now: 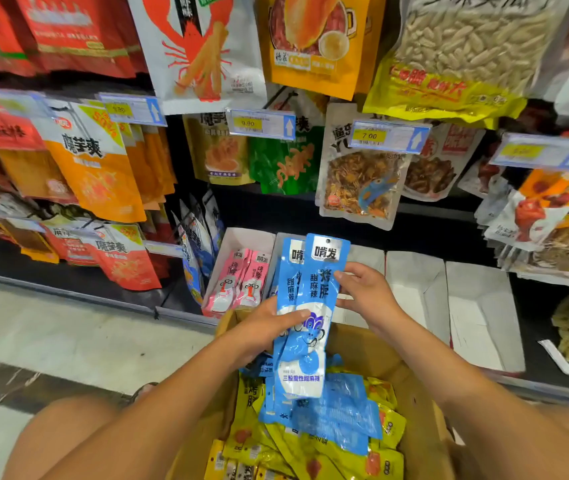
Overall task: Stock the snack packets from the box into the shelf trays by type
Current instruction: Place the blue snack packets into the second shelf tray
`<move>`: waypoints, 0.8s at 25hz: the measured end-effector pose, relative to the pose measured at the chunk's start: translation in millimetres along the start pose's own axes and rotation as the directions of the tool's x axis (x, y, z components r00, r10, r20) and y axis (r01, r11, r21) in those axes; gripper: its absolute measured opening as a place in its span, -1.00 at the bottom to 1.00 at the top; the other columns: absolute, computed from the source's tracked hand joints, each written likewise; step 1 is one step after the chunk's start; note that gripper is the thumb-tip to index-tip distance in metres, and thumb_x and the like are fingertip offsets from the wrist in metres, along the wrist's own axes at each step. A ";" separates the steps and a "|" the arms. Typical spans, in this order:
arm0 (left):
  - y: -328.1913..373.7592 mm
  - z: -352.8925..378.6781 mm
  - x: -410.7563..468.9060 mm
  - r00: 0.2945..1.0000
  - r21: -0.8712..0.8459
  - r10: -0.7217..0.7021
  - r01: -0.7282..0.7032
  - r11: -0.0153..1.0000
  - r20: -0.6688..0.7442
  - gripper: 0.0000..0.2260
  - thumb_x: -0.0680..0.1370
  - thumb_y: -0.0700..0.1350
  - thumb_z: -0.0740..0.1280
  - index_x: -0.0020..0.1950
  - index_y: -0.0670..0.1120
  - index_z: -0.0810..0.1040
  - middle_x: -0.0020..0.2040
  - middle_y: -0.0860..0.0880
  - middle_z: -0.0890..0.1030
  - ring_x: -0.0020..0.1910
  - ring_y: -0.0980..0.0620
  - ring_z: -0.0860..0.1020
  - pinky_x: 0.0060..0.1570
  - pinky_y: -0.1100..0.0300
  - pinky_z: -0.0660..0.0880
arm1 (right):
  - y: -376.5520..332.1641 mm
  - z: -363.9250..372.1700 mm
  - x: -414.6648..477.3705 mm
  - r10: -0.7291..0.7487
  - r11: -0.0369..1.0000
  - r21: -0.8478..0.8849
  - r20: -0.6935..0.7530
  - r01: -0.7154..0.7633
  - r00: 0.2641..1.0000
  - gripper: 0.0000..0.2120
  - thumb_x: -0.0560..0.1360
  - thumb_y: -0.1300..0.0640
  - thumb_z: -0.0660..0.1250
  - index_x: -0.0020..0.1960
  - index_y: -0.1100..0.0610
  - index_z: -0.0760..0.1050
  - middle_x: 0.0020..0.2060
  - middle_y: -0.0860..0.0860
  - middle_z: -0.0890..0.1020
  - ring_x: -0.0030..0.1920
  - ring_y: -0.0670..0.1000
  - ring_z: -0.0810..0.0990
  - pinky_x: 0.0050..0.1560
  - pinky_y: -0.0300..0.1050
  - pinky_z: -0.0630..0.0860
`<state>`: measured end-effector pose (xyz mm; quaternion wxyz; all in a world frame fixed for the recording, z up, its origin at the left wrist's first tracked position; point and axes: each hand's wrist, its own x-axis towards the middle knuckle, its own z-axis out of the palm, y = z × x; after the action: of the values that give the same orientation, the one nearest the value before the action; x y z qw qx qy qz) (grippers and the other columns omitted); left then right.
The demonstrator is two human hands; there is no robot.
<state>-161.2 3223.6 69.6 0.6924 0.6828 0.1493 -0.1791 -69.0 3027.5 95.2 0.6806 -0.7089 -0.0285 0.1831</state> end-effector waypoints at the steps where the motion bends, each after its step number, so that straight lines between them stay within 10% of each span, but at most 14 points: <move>1: -0.3 1.6 3.8 1.000 0.002 0.008 -0.008 1.000 0.013 -0.68 0.60 -0.06 0.44 0.35 -0.01 0.53 0.16 -0.01 0.72 0.14 -0.07 0.69 0.21 -0.16 0.60 | -0.4 3.5 2.6 0.001 1.000 -0.003 -0.007 -0.002 1.000 -0.86 0.63 0.18 0.29 0.14 0.22 0.54 -0.01 0.11 0.73 -0.04 0.05 0.73 -0.17 -0.08 0.65; 10: 10.9 -24.1 40.2 0.973 -0.092 0.082 -0.104 0.990 -0.215 -0.75 0.60 -0.17 0.43 0.27 -0.01 0.59 0.14 -0.03 0.73 0.07 -0.07 0.71 0.16 -0.14 0.62 | 29.1 35.1 14.0 0.209 0.957 -0.214 0.030 -0.198 0.977 -0.74 0.53 0.02 0.44 0.15 0.14 0.61 -0.14 -0.04 0.66 -0.27 -0.11 0.60 -0.36 -0.23 0.47; 20: 22.6 -59.9 51.5 0.958 -0.037 0.067 -0.081 0.996 -0.280 -0.77 0.68 -0.01 0.31 0.33 0.04 0.58 0.17 0.02 0.71 0.11 -0.06 0.70 0.15 -0.21 0.62 | 25.1 42.1 64.8 0.261 0.965 0.010 0.027 -0.261 0.965 -0.81 0.56 0.19 0.41 0.13 0.26 0.60 -0.22 0.11 0.59 -0.41 -0.07 0.46 -0.45 -0.24 0.44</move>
<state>-102.8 3281.2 65.2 0.6869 0.6895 0.2239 -0.0514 -26.4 3084.6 56.2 0.6548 -0.6996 0.0574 0.2803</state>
